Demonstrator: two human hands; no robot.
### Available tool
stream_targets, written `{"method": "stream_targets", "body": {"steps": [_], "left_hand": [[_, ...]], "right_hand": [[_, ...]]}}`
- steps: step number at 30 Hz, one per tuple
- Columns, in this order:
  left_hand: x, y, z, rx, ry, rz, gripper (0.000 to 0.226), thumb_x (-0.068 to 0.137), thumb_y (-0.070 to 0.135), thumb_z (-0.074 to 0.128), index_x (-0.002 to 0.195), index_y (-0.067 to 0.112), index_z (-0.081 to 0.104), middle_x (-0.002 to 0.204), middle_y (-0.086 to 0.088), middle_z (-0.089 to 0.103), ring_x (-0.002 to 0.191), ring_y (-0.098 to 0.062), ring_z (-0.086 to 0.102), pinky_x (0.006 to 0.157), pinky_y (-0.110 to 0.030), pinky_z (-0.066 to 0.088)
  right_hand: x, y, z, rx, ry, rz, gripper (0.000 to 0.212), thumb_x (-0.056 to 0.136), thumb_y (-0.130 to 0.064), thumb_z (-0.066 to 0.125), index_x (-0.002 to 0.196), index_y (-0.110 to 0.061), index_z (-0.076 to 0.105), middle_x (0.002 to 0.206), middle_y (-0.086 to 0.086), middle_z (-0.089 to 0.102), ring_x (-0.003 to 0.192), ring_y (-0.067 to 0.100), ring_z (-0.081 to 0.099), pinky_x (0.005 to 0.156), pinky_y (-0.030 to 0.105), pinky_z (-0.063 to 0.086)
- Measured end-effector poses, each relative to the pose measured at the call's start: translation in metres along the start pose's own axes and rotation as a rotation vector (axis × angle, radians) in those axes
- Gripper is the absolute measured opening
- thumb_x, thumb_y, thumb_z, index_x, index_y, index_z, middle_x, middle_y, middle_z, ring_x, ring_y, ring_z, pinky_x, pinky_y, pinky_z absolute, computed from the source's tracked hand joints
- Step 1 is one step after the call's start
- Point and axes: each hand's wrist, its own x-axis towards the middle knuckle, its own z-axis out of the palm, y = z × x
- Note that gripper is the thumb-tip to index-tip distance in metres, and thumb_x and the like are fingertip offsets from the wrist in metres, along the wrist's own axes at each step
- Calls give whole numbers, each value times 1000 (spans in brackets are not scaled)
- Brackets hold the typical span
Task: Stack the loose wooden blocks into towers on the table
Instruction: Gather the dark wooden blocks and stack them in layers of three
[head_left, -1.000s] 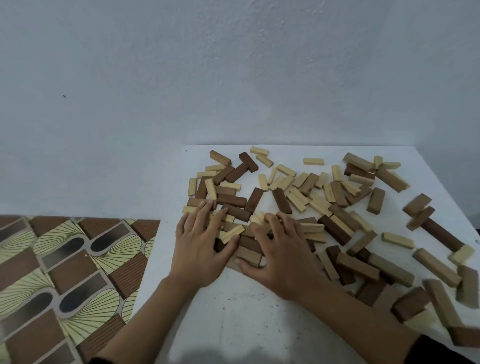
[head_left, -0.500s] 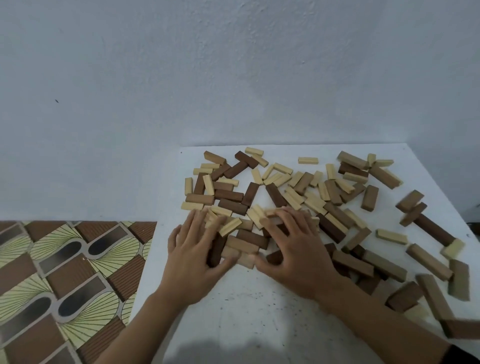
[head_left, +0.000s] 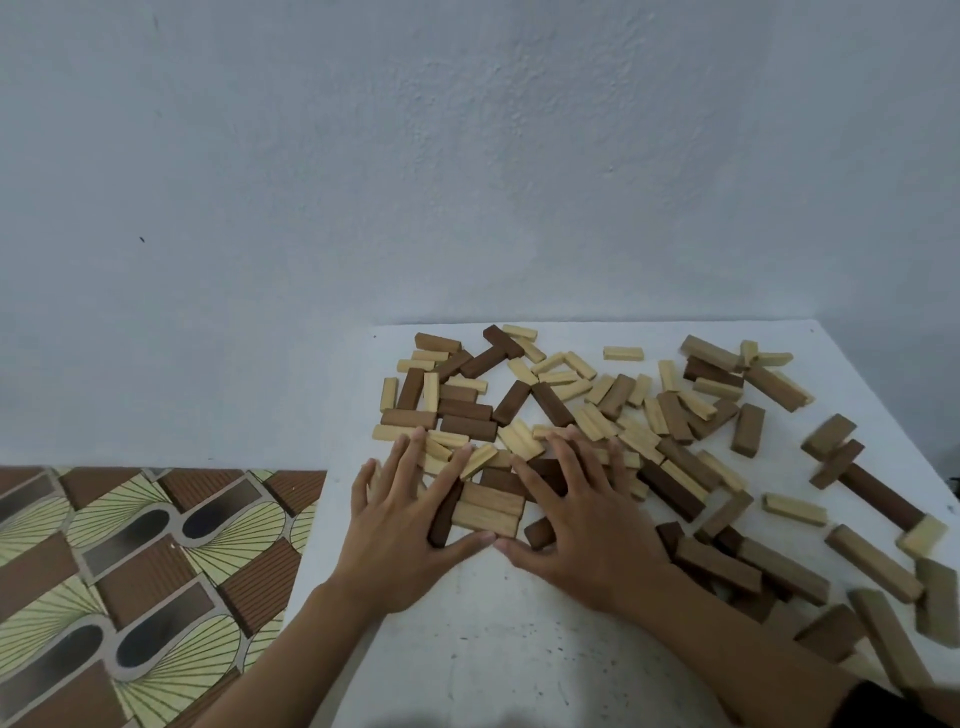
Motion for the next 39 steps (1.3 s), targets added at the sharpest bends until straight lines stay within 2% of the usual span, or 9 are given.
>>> {"method": "stream_targets", "body": {"steps": [4, 8, 13, 15, 21, 30, 34, 36, 39], "left_hand": [[8, -5, -15, -116, 49, -31, 84, 82, 91, 33, 153, 58, 4, 167, 11, 8, 155, -13, 6, 120, -46, 9], [32, -14, -29, -185, 162, -65, 79, 85, 89, 23, 148, 43, 39, 154, 12, 34, 142, -13, 32, 112, -46, 26], [31, -13, -7, -2, 55, 12, 75, 93, 81, 15, 158, 45, 11, 169, 7, 3, 155, -12, -7, 120, -47, 12], [26, -15, 3, -2, 48, 6, 72, 94, 78, 11, 159, 46, 6, 170, 8, -5, 154, -10, -16, 122, -50, 12], [44, -21, 9, -3, 98, -21, 67, 97, 73, 21, 157, 43, 23, 168, 5, 13, 156, -15, 1, 116, -49, 20], [58, -22, 3, -19, 137, -25, 65, 94, 74, 25, 150, 42, 36, 158, 7, 28, 148, -16, 19, 107, -47, 26], [61, -25, -2, -110, 179, -52, 58, 94, 73, 29, 142, 44, 46, 150, 12, 36, 140, -12, 31, 105, -45, 28], [72, -27, -7, -219, 235, -104, 49, 96, 64, 35, 131, 38, 57, 138, 9, 46, 129, -14, 42, 101, -43, 29], [105, -32, -15, -320, 340, -176, 30, 100, 42, 49, 122, 27, 63, 125, 0, 53, 116, -23, 50, 97, -45, 36]], "right_hand": [[10, 4, -7, 87, 42, 14, 92, 79, -94, 19, 152, -38, 29, 160, 4, 24, 153, 27, 7, 122, 59, 5], [29, 7, -15, 142, 61, 1, 89, 80, -90, 27, 151, -37, 30, 158, 3, 28, 151, 24, 15, 122, 55, 10], [23, 0, 3, 14, -20, -135, 95, 82, -92, 19, 159, -39, -1, 168, 5, 4, 154, 24, -14, 120, 60, -4], [26, 0, 7, 6, -3, -129, 92, 84, -91, 17, 158, -41, -6, 169, 6, 3, 154, 25, -14, 120, 61, -5], [44, 4, 11, 5, 53, -108, 89, 85, -88, 21, 158, -39, 10, 165, 9, 20, 155, 30, 6, 119, 63, 5], [59, 7, 8, 41, 81, -92, 91, 80, -90, 27, 154, -37, 26, 159, 4, 31, 152, 27, 16, 117, 60, 15], [65, 13, -4, 219, 173, -51, 67, 91, -77, 30, 138, -31, 46, 134, -7, 48, 132, 13, 39, 112, 49, 30], [80, 19, -10, 288, 293, 1, 48, 97, -61, 36, 123, -26, 55, 117, -9, 54, 114, 11, 49, 102, 45, 40], [117, 33, -17, 297, 381, 76, 38, 99, -46, 39, 117, -20, 60, 111, -6, 57, 107, 16, 53, 96, 43, 43]]}}
